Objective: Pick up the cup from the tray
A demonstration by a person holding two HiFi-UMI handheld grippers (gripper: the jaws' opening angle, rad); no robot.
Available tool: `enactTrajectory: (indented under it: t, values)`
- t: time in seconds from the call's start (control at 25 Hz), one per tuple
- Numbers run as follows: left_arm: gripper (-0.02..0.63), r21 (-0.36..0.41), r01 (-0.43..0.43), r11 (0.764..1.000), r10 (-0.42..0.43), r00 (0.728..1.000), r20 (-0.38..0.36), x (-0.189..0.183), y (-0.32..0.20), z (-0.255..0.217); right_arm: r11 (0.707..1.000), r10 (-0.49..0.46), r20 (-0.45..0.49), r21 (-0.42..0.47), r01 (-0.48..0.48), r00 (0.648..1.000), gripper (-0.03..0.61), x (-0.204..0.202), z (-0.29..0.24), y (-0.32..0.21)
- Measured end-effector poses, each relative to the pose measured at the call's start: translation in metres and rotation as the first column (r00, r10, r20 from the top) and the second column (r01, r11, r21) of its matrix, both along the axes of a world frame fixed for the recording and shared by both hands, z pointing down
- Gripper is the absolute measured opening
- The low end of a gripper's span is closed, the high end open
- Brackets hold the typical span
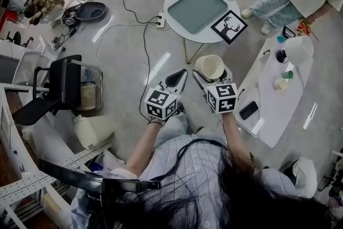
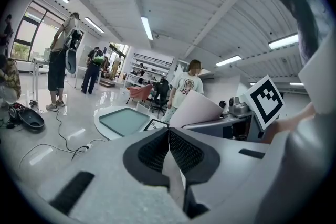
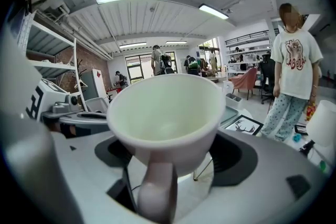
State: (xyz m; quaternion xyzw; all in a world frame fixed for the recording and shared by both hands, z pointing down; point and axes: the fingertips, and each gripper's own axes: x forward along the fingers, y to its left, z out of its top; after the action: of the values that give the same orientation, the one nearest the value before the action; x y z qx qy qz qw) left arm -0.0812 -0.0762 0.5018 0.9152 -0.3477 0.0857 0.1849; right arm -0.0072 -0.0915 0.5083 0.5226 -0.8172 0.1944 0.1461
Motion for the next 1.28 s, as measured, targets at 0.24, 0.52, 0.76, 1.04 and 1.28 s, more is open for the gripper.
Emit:
enactTrajectory:
  t: [0.24, 0.52, 0.76, 1.04, 1.28]
  values:
    - [0.014, 0.022, 0.045, 0.999, -0.046, 0.999, 0.004, 0.018, 0.030, -0.007, 0.999, -0.049, -0.002, 0.001, 0.049, 0.999, 0.417, 0.017, -0.001, 0.035]
    - [0.014, 0.026, 0.079, 0.997, -0.080, 0.997, 0.011, 0.046, 0.090, -0.006, 0.995, -0.098, 0.013, 0.011, 0.098, 0.995, 0.418, 0.041, -0.002, 0.086]
    - [0.014, 0.050, 0.102, 0.993, -0.103, 0.995, 0.014, 0.060, 0.151, -0.011, 0.990, -0.135, 0.023, 0.032, 0.135, 0.991, 0.417, 0.050, -0.009, 0.148]
    - [0.014, 0.048, 0.114, 0.992, -0.115, 0.993, 0.016, 0.063, 0.154, -0.013, 0.984, -0.177, 0.024, 0.003, 0.177, 0.984, 0.419, 0.046, -0.006, 0.163]
    - [0.014, 0.049, 0.123, 0.991, -0.124, 0.992, 0.012, 0.065, 0.162, -0.014, 0.980, -0.199, 0.020, -0.021, 0.199, 0.980, 0.417, 0.051, -0.002, 0.185]
